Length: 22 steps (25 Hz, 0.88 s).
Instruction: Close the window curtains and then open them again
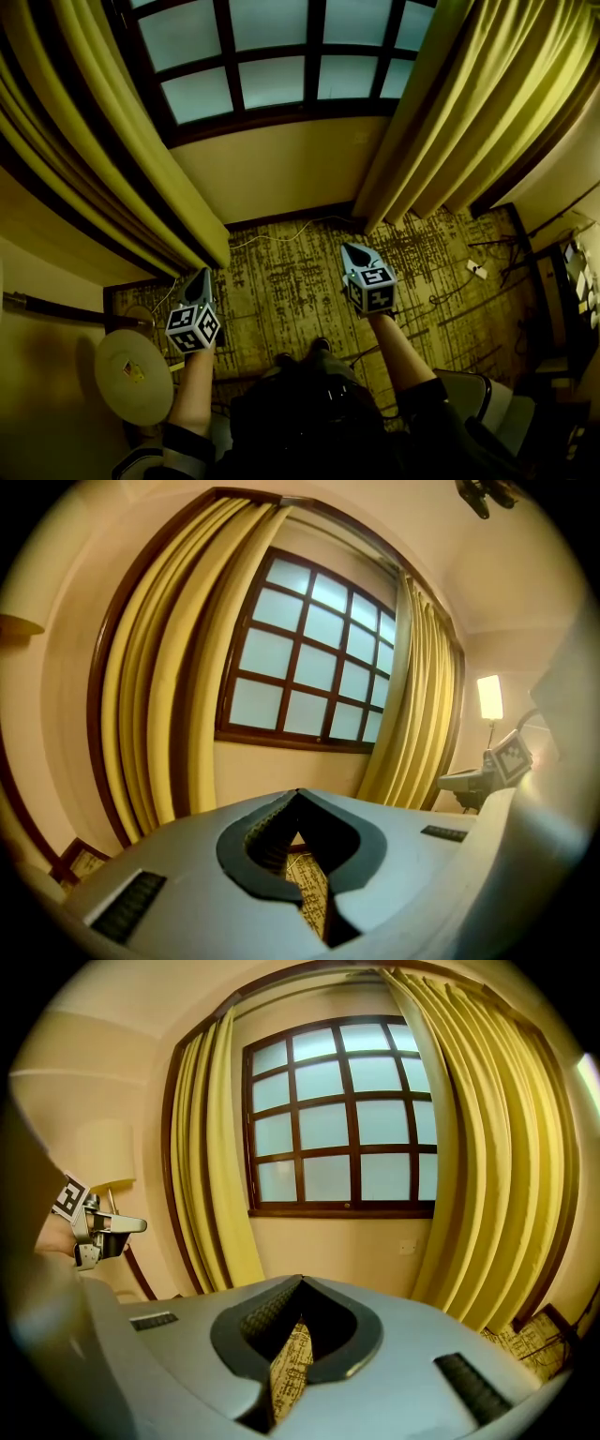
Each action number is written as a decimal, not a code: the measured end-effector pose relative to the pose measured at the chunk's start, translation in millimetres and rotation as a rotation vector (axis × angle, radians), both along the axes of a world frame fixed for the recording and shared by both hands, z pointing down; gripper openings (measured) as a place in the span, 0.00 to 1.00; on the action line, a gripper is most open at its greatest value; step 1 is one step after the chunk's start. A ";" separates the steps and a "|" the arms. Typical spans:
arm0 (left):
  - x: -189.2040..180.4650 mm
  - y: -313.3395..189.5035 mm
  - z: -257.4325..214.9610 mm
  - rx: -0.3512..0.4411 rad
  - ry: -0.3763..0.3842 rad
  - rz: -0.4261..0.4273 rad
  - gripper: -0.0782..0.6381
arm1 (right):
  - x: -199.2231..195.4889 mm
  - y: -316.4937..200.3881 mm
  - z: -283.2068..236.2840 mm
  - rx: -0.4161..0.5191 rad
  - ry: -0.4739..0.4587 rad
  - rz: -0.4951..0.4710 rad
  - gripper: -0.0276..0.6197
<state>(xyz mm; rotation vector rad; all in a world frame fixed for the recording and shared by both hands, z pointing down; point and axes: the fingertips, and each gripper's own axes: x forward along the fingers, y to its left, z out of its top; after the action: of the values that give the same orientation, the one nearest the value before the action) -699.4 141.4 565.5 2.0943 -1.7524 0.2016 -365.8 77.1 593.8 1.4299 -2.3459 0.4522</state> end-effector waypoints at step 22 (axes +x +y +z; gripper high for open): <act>125.3 -33.1 7.2 0.010 -0.010 0.200 0.11 | 111.4 5.2 7.5 -0.012 0.022 0.156 0.05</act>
<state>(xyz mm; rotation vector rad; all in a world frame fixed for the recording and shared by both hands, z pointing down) -574.1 108.3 572.7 2.2789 -1.5509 0.2611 -254.4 82.3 601.4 1.6112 -2.2199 0.4891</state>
